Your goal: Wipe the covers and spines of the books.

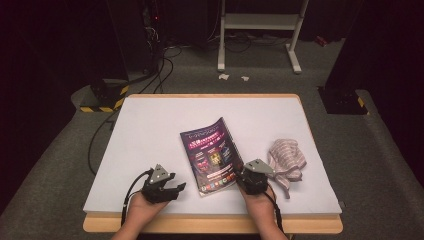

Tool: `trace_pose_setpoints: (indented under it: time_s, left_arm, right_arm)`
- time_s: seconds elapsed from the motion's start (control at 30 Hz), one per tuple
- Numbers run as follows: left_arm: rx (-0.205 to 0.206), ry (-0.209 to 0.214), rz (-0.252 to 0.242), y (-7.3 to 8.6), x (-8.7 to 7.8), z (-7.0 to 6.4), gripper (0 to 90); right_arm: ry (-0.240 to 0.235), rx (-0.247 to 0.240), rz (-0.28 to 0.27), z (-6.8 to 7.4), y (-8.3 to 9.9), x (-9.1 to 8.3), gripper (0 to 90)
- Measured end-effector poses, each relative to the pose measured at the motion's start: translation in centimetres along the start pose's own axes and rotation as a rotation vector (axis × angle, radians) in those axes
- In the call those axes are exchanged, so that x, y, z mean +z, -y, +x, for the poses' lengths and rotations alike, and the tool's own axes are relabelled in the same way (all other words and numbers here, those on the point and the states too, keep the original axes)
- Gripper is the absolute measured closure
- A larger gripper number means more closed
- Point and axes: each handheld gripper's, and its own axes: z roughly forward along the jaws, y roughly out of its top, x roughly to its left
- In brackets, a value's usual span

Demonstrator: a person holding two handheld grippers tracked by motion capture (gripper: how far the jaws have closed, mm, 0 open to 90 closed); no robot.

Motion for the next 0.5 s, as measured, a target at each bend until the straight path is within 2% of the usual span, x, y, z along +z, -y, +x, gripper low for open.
trace_pose_setpoints:
  time_s: [0.07,0.23,0.3,0.37,0.5]
  left_arm:
    - [-0.009,-0.002,-0.015,0.0,-0.2,0.1,41.3]
    - [-0.022,-0.004,-0.028,0.3,-0.4,0.3,40.4]
    - [-0.026,-0.004,-0.026,0.3,-0.4,0.3,40.1]
    - [-0.025,-0.004,-0.028,0.3,-0.4,0.3,39.9]
    - [-0.015,0.001,-0.031,0.4,-0.5,0.2,39.6]
  right_arm:
    - [-0.012,0.030,-0.003,-1.0,-0.2,0.0,77.4]
    - [-0.032,0.057,-0.015,-2.0,-0.7,0.0,81.3]
    - [-0.042,0.071,-0.034,-2.7,-1.6,0.2,84.0]
    - [-0.050,0.069,-0.045,-3.1,-2.5,0.4,84.2]
    - [-0.043,0.036,-0.066,-2.8,-2.5,0.4,84.3]
